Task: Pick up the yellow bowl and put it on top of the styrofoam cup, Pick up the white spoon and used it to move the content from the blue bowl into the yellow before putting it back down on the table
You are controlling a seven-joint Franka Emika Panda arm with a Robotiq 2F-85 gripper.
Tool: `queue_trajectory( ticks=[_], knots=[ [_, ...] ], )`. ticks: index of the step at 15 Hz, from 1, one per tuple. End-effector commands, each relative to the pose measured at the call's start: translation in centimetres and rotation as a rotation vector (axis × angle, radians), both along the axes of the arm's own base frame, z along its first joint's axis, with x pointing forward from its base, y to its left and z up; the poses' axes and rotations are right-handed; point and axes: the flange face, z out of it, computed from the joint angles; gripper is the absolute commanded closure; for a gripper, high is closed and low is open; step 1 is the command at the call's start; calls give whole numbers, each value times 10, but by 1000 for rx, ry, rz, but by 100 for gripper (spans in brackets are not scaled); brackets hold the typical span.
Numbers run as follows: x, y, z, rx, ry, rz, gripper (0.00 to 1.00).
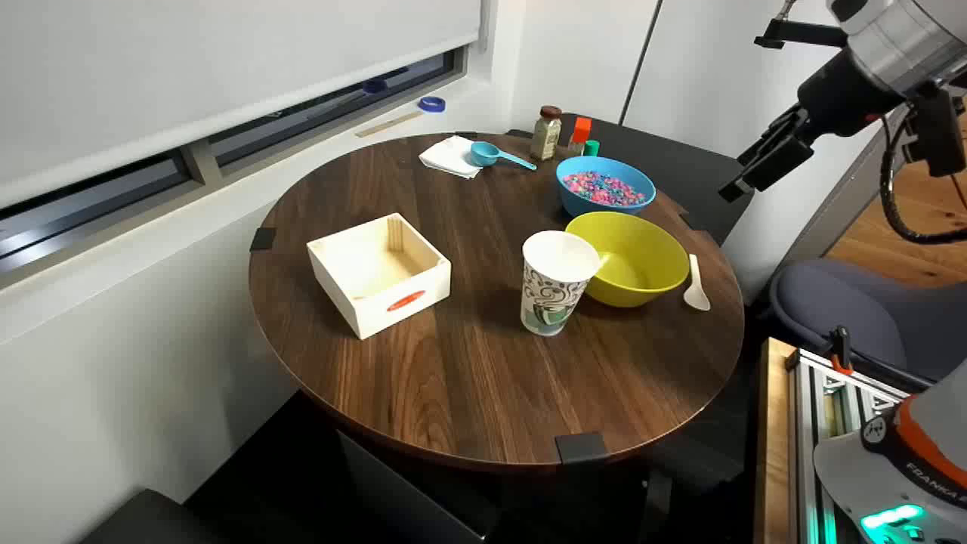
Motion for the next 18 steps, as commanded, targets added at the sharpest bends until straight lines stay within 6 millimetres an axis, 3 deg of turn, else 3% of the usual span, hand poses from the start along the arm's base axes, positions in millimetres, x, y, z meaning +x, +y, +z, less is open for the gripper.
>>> queue_trajectory(
  ticks=[1,2,4,11,13,18],
  knots=[
    [-4,0,-16,4,44,-3,0],
    [-7,0,-35,8,83,-3,0],
    [-8,0,-50,11,120,-4,0],
    [-6,0,-49,12,121,-4,0],
    [5,-15,-45,64,103,-75,0],
    [25,-28,-42,211,129,-176,0]
  ],
)
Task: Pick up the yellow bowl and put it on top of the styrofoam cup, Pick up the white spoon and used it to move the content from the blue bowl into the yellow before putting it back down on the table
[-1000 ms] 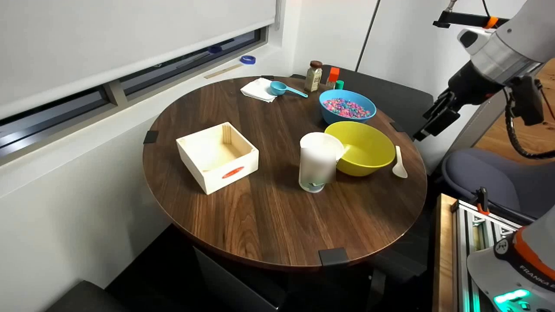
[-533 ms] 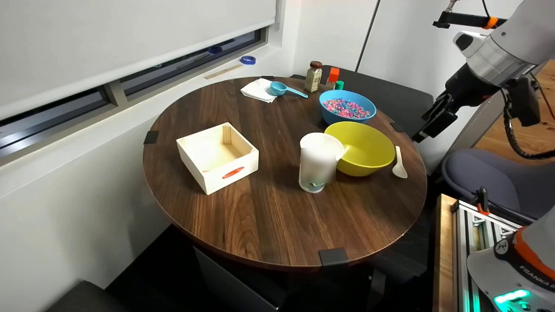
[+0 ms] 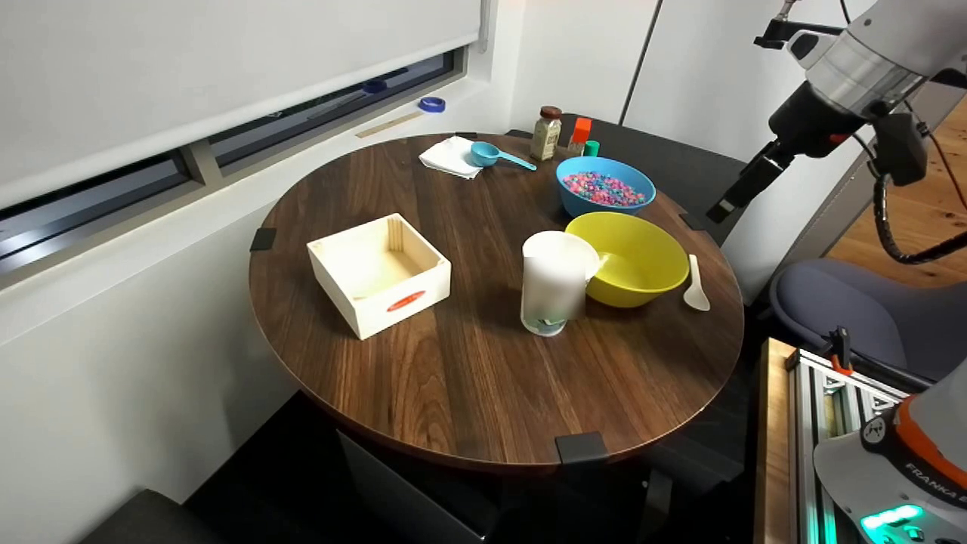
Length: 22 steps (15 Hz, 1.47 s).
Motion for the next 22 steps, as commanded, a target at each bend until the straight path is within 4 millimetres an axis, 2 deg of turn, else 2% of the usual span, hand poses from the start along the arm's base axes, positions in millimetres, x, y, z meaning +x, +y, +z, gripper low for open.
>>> queue_trajectory(
  ticks=[1,8,22],
  knots=[
    [15,-8,-15,89,53,-80,0],
    [35,-16,-51,115,156,-170,0],
    [69,-20,-70,215,166,-269,0]
  ],
)
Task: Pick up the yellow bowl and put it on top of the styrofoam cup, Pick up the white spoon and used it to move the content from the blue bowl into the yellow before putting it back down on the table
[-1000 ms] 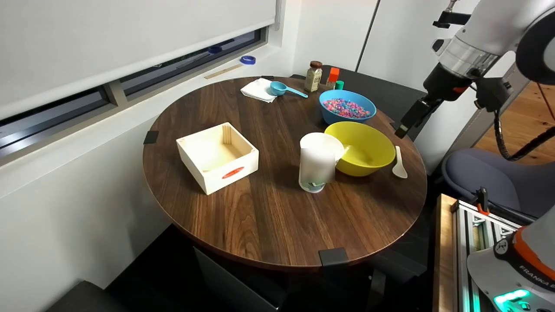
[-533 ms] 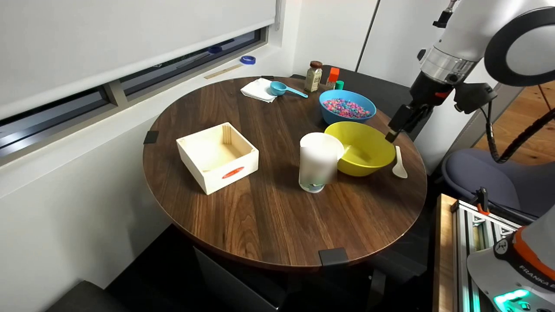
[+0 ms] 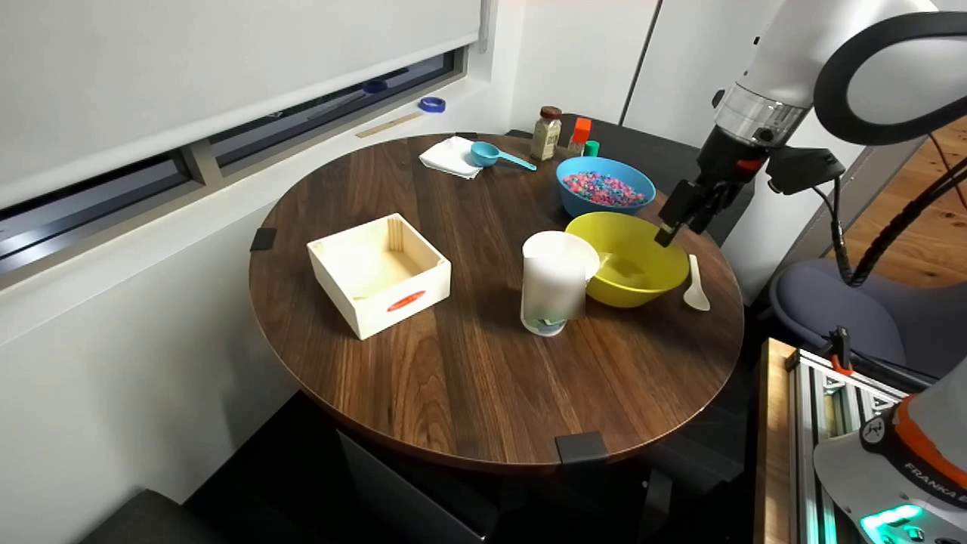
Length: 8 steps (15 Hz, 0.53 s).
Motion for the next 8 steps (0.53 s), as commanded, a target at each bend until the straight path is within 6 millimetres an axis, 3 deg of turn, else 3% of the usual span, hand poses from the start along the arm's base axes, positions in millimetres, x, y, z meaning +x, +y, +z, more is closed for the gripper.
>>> queue_trajectory(
  ticks=[1,2,3,5,8],
  knots=[
    [11,0,-9,51,9,-43,0],
    [13,0,-11,63,12,-47,4],
    [14,0,-12,75,14,-52,25],
    [16,0,-15,91,17,-65,29],
    [18,-1,-18,102,22,-71,54]
  ],
)
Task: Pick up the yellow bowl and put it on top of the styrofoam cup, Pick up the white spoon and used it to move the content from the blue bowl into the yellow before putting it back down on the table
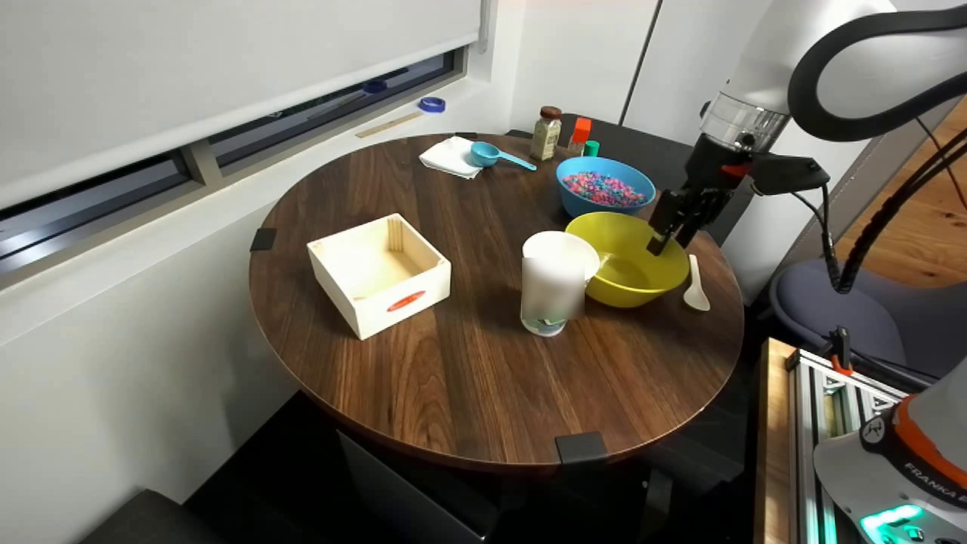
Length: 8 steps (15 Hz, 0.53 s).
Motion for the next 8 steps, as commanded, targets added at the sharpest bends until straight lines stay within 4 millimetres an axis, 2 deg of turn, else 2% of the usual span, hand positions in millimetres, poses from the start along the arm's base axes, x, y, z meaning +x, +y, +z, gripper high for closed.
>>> queue_trajectory(
  ticks=[1,6,8],
  knots=[
    [8,0,-5,31,-4,-20,61],
    [9,0,-5,18,-5,-13,98],
    [9,0,-3,16,-8,-10,100]
  ],
)
